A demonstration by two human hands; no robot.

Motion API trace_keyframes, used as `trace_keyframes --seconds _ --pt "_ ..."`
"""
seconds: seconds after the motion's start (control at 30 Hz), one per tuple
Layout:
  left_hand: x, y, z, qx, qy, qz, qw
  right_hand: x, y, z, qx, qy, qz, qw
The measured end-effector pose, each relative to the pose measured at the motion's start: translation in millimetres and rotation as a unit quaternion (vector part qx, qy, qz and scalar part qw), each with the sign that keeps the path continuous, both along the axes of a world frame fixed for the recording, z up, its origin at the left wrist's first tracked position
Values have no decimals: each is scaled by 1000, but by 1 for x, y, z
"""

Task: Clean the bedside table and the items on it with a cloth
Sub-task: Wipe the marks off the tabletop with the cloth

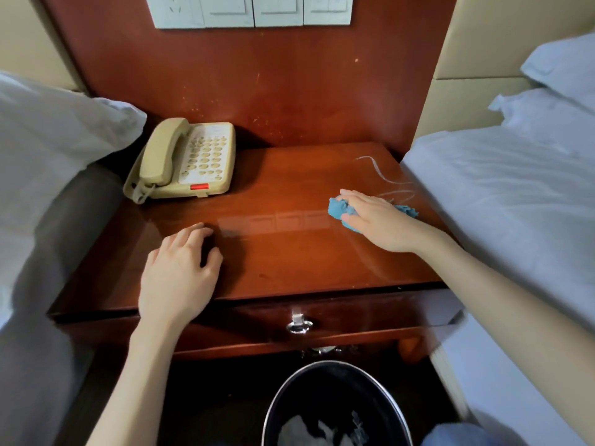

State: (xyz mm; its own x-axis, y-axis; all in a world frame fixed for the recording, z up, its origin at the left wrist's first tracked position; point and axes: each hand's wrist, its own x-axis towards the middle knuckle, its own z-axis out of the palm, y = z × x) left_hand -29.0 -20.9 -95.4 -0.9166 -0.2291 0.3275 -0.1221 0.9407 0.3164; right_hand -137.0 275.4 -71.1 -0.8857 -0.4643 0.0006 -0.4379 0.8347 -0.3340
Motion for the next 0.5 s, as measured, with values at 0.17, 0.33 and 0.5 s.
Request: trace_keyframes --seconds 0.17,0.33,0.5 --pt "-1 1 -1 8 5 8 1000 -36 5 0 6 -2 -40 999" --pt "-3 1 -2 1 5 10 1000 -77 -3 3 17 29 -73 997" --pt "-3 0 -3 4 17 17 1000 -120 -13 7 22 37 -93 995"
